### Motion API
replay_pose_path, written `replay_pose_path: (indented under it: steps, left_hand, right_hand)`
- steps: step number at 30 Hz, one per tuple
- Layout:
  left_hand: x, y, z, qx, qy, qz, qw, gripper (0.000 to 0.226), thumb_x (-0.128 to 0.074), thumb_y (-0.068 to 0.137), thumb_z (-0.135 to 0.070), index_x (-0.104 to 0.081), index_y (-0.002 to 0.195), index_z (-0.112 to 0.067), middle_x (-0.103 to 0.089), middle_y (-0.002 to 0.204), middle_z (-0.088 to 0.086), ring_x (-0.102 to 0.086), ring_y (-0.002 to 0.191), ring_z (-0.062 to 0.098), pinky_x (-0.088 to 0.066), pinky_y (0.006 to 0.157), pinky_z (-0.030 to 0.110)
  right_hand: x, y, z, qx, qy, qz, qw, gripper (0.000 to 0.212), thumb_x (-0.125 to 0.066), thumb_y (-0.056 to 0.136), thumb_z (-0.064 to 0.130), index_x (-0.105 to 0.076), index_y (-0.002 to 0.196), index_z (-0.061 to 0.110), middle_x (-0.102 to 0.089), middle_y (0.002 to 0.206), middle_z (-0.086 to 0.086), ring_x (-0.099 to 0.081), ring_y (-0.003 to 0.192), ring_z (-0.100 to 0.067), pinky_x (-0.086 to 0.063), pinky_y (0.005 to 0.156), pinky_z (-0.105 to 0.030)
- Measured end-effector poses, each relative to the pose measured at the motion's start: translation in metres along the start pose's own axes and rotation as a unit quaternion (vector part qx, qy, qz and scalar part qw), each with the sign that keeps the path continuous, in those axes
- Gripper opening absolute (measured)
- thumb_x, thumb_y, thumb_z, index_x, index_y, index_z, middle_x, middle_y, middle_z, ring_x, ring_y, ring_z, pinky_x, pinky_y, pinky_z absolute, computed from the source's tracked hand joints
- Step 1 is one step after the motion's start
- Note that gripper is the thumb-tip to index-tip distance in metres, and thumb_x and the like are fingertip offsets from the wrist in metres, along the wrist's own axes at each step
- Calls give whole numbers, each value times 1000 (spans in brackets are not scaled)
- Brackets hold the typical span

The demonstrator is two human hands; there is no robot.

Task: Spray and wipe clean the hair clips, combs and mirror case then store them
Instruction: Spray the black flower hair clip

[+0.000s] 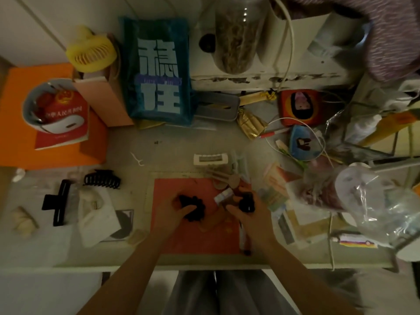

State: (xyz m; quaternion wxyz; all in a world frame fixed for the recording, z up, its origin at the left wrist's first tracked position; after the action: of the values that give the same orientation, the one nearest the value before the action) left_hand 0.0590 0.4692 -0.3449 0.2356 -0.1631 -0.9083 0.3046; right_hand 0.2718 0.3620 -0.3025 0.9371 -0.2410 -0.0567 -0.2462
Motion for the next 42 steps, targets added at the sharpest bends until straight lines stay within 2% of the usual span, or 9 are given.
replay_pose_path:
  steps: [6,13,16,18,24,28,32,35,42]
  left_hand:
    - [17,3,1,-2,-7,-75,997,30,-66,84,3,-61,112,10,-63,114,25,-59,98,26,-45,82,24]
    - [32,4,-5,-41,54,-123,990,14,-74,80,-8,-74,92,-1,-66,80,3,-60,67,13,-42,60,14]
    - [40,3,-6,-32,51,-124,990,15,-75,80,-15,-76,92,-6,-72,83,6,-66,76,19,-50,72,26]
    - [47,-1,-18,-44,31,-127,990,13,-76,79,-13,-76,90,-6,-72,81,8,-68,79,22,-51,76,28]
    - [63,-27,-76,-108,-44,-125,985,12,-74,79,-8,-77,84,-18,-70,74,-11,-64,68,-8,-44,61,3]
    - [70,-45,-111,-143,-108,-121,976,13,-72,79,-5,-75,86,-16,-68,72,-14,-62,65,-15,-42,56,-1]
    - [78,-55,-144,-180,-126,-99,971,15,-73,81,-13,-75,95,-16,-70,82,-12,-64,72,-10,-50,71,10]
    - [82,-66,-165,-208,-143,-93,963,12,-74,81,-15,-75,85,-26,-71,73,-19,-66,73,-7,-51,74,17]
    - [88,-98,-205,-287,-154,-82,942,20,-73,80,-11,-73,88,-29,-71,77,-23,-67,82,-4,-54,80,26]
  right_hand:
    - [0,0,0,-6,12,-12,1000,41,-77,78,20,-55,104,44,-68,108,8,-63,105,-12,-51,94,-35]
    - [-3,-12,-2,-4,11,-16,1000,45,-76,79,18,-52,105,45,-65,114,6,-60,108,-7,-48,94,-24]
    - [-5,-16,2,4,-3,-24,1000,45,-77,78,19,-53,102,47,-62,111,17,-57,103,7,-45,83,-8]
    - [-8,-19,4,2,10,-29,1000,46,-78,77,16,-54,101,46,-63,107,17,-59,100,6,-48,81,-11]
    - [-22,-17,29,18,33,-28,999,33,-80,73,18,-59,87,39,-67,86,16,-61,82,7,-47,70,-11]
    - [-29,-15,67,62,61,-23,996,48,-81,73,15,-58,111,34,-68,97,25,-63,92,7,-50,77,-10]
    - [-27,-15,104,94,99,-37,990,52,-79,74,7,-57,111,35,-70,97,19,-67,92,-4,-56,82,-30]
    - [-22,-20,132,124,131,-44,983,54,-81,67,21,-58,115,28,-72,101,7,-69,96,-11,-57,81,-37]
    - [-5,-34,173,159,175,-50,970,47,-75,77,8,-58,119,20,-72,92,20,-69,86,-3,-55,67,-18]
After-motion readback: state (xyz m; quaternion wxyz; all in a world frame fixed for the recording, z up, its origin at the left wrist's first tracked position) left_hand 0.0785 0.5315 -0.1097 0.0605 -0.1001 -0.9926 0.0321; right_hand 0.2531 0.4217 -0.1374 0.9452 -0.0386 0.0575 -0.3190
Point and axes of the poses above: each hand's wrist, its own y-axis towards the middle knuckle, its own x-axis out of the back of the hand, z = x × y, the point moved 10 cm from there along y, towards the middle knuckle
